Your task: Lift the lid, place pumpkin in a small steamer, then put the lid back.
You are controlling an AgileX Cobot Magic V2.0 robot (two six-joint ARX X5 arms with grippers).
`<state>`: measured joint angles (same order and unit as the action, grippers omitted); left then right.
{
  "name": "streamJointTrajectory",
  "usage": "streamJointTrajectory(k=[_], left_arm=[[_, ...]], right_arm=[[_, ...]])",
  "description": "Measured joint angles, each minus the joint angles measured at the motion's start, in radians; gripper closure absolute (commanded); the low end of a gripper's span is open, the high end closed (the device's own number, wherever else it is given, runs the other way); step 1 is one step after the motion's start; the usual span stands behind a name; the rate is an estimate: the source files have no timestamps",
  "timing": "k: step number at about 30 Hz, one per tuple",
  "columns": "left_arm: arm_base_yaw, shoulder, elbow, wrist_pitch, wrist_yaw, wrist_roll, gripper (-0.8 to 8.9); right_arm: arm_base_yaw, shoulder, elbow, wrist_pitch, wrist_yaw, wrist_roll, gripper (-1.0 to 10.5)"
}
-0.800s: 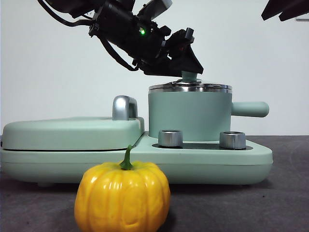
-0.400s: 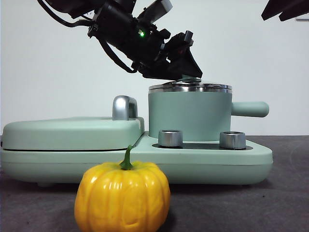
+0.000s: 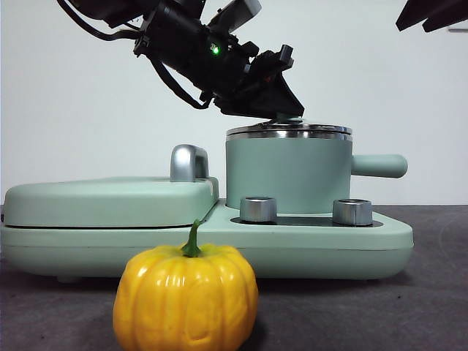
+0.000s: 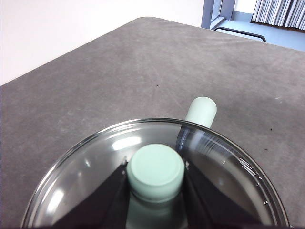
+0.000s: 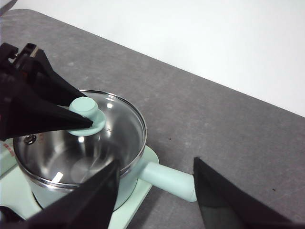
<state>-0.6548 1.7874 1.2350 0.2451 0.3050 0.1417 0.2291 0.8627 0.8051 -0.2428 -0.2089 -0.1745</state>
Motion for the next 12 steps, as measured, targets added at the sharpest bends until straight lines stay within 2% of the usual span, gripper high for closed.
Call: streamJointTrajectory(k=[12], left_arm=[[0.000,-0.011,0.000,-0.002,-0.002,-0.001,8.06]], right_arm=[[0.000,0.000,0.000,0.000,0.000,0.000,7.0]])
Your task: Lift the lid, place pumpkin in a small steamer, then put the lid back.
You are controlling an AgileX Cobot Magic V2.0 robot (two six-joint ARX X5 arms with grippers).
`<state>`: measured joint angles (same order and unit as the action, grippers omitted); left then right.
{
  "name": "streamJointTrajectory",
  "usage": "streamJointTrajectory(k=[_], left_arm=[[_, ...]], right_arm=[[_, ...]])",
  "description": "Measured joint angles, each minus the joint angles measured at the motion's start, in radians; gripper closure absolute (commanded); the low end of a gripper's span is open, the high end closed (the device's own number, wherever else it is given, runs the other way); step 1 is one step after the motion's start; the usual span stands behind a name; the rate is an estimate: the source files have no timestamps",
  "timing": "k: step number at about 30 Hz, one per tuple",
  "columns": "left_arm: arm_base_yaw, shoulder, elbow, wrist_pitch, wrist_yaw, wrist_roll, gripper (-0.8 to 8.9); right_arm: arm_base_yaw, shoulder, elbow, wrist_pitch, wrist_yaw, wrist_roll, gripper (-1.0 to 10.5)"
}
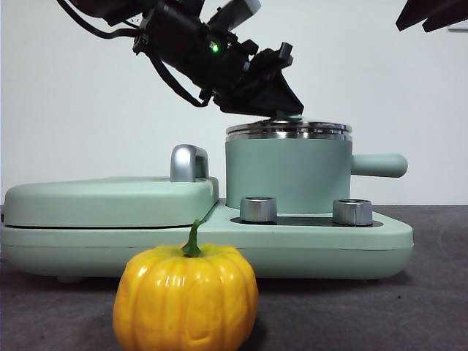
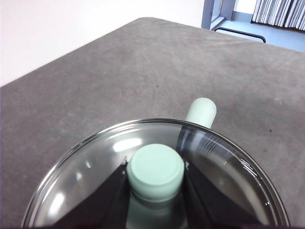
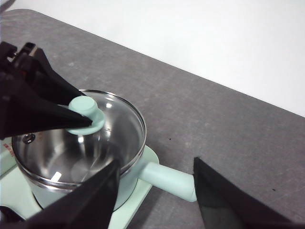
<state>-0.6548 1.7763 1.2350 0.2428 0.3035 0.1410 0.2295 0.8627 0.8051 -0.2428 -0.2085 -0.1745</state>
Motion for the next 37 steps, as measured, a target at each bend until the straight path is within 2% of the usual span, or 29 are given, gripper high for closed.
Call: streamJointTrajectory(k=[12,19,22,26,30,37], left_arm=[[0.011,-0.146,0.000,-0.014,-0.010,0.000,8.06],[0.061,-0.299,0.000,-0.246,-0.069,0.000,8.06],[0.092,-0.375,0.000,-0.373,-0.078,0.000,8.05],[0.147,-0.454,0.000,-0.531,-0.078,0.000,8.04],[0.216,-0.505,0.000,-0.653,-0.080,0.000,8.03],[0.338,-0.591,0.000,-0.774,-0.082,0.000,8.03]], right_arm=[[0.006,0.000,0.000,0.000,0.000,0.000,7.0],[0.038,0.000,0.000,-0.016,-0.002,0.000,7.0],[0.065,0.000,0.000,-0.038,-0.032,-0.001,7.0],[0.118,0.000,0.000,-0.068,-0.098,-0.014,7.0],[0.198,0.000,0.000,-0.100,-0.150,-0.060,6.8],[0.386,0.053,0.000,-0.125,-0.156,-0.129,6.1]])
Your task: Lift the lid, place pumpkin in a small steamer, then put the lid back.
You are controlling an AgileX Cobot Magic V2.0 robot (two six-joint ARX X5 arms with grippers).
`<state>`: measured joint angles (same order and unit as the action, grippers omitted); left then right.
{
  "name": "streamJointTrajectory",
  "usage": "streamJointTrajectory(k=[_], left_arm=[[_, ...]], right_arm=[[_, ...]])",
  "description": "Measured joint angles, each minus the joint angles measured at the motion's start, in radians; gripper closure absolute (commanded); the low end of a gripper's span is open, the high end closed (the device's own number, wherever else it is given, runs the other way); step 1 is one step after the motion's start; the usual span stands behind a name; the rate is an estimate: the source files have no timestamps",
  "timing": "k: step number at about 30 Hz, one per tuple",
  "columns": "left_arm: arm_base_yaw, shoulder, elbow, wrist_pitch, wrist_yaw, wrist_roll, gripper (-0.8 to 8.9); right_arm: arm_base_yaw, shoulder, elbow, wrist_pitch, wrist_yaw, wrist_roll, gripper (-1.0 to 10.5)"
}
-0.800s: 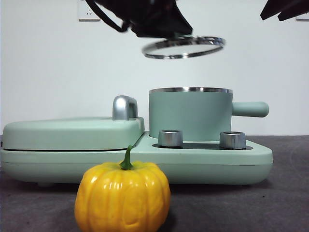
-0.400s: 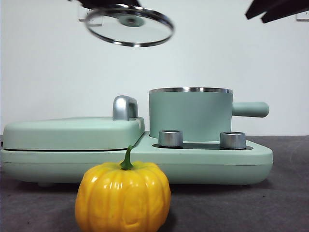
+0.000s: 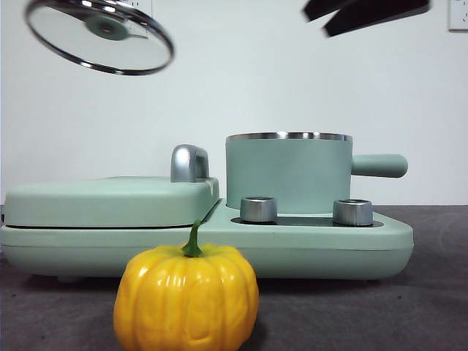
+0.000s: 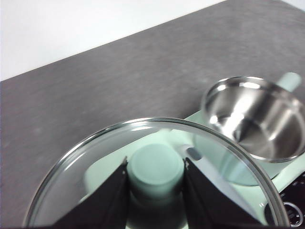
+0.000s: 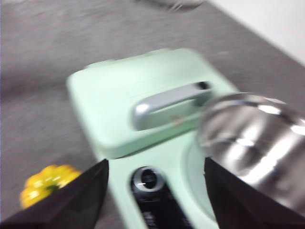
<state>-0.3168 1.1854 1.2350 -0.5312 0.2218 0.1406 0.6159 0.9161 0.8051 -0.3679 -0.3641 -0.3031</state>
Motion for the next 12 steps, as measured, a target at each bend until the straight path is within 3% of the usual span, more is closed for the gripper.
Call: streamJointTrajectory(k=[12], left_arm=[[0.092,-0.079,0.000,-0.050,-0.003,0.000,8.04]], right_arm=[[0.257,0.237,0.000,-0.003,0.028,-0.042,5.5]])
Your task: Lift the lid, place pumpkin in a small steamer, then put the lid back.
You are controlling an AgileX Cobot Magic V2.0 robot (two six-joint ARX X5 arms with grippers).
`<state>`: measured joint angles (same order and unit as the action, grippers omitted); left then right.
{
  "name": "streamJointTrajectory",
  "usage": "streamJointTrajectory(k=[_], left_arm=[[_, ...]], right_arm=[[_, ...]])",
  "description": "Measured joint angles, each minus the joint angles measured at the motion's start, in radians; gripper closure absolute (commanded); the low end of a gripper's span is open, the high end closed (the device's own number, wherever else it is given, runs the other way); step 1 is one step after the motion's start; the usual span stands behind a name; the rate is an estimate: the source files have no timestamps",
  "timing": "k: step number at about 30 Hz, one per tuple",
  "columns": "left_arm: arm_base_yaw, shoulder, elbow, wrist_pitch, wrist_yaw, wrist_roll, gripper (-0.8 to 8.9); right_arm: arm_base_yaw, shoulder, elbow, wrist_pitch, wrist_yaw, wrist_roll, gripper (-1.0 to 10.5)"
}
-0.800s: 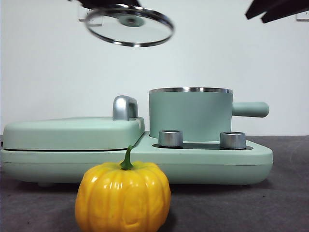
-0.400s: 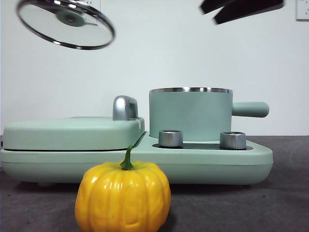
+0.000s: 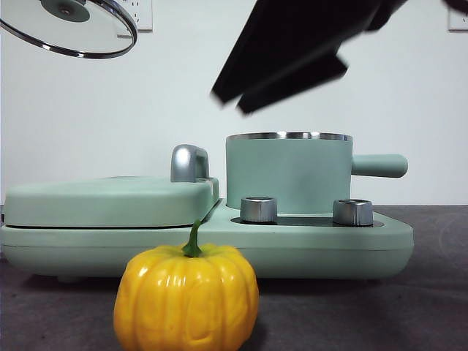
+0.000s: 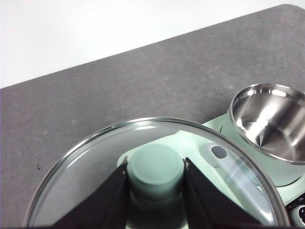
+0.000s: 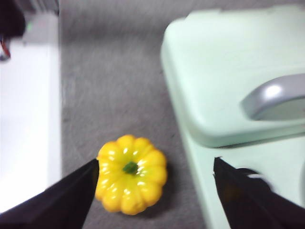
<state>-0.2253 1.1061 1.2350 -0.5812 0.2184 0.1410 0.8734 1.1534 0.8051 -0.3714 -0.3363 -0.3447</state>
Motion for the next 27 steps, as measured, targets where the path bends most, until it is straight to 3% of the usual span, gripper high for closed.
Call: streamJointTrajectory(k=[10,27], left_arm=[[0.000,0.001,0.000,0.000,0.000,0.000,8.04],[0.005,0.001,0.000,-0.001,0.000,0.002,8.04]], right_arm=[[0.062,0.163,0.000,0.018,0.023,-0.021,5.1],[0.069,0.304,0.000,0.065,0.022,-0.023,4.7]])
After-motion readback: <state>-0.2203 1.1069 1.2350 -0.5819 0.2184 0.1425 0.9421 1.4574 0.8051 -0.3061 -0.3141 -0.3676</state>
